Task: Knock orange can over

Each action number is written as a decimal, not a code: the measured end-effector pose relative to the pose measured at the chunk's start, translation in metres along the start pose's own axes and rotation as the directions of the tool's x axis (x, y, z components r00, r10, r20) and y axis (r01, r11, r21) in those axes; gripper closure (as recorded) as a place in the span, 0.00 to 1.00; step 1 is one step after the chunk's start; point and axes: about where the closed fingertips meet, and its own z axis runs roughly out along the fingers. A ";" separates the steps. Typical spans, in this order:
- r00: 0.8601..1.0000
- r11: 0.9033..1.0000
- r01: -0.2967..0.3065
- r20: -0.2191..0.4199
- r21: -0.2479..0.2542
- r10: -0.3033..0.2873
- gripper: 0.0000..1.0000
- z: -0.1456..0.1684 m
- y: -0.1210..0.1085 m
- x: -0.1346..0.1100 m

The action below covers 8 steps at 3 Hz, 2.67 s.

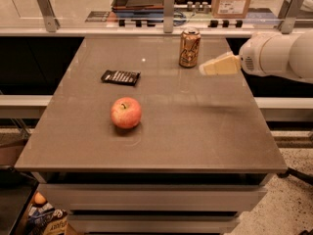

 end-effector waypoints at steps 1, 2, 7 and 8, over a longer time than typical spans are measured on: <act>0.996 0.999 -0.042 0.071 -0.030 0.044 0.00 0.020 -0.004 -0.008; 0.988 0.994 -0.076 0.132 -0.074 0.086 0.00 0.042 -0.004 -0.011; 0.941 0.960 -0.126 0.275 -0.250 0.196 0.00 0.128 0.006 -0.021; 0.935 0.955 -0.117 0.295 -0.274 0.199 0.00 0.137 0.008 -0.028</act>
Offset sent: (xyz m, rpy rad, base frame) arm 0.0628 0.0211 -0.0150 0.2386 -0.0929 0.1024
